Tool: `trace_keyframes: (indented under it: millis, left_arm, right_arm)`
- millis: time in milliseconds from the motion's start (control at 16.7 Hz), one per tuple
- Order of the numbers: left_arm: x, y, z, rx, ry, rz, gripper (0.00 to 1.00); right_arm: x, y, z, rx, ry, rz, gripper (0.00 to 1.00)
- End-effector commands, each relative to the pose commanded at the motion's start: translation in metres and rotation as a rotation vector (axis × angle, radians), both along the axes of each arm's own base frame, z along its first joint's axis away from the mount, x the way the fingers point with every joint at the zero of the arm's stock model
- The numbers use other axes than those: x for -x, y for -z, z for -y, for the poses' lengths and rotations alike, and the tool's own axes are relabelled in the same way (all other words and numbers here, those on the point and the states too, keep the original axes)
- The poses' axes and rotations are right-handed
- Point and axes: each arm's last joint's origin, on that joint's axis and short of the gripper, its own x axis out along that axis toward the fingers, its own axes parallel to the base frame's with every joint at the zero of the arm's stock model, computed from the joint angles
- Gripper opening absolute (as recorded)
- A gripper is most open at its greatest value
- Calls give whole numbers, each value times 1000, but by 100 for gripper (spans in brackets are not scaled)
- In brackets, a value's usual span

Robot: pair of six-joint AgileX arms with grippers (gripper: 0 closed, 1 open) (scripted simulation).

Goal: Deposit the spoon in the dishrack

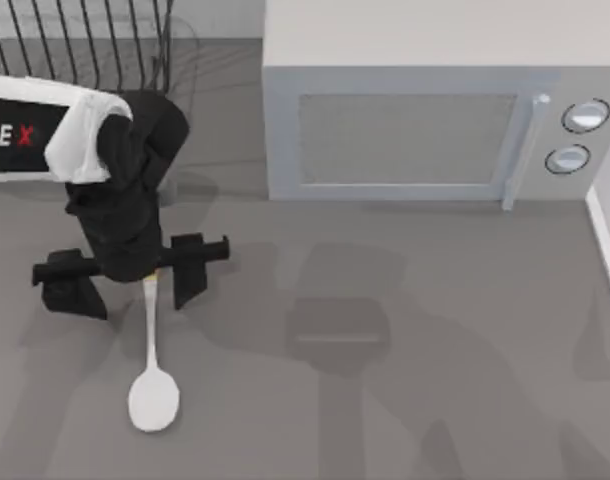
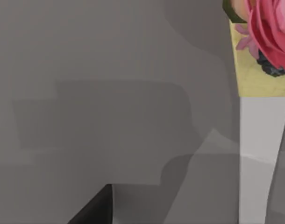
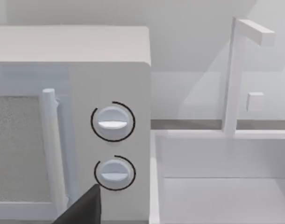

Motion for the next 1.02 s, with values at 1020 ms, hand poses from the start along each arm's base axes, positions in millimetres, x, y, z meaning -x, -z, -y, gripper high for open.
trace_keyframes:
  millis: [1020]
  left_arm:
    - [-20,-94,7,-12,4,24,0]
  right_arm:
    - [0,0,0,0,0,0,100]
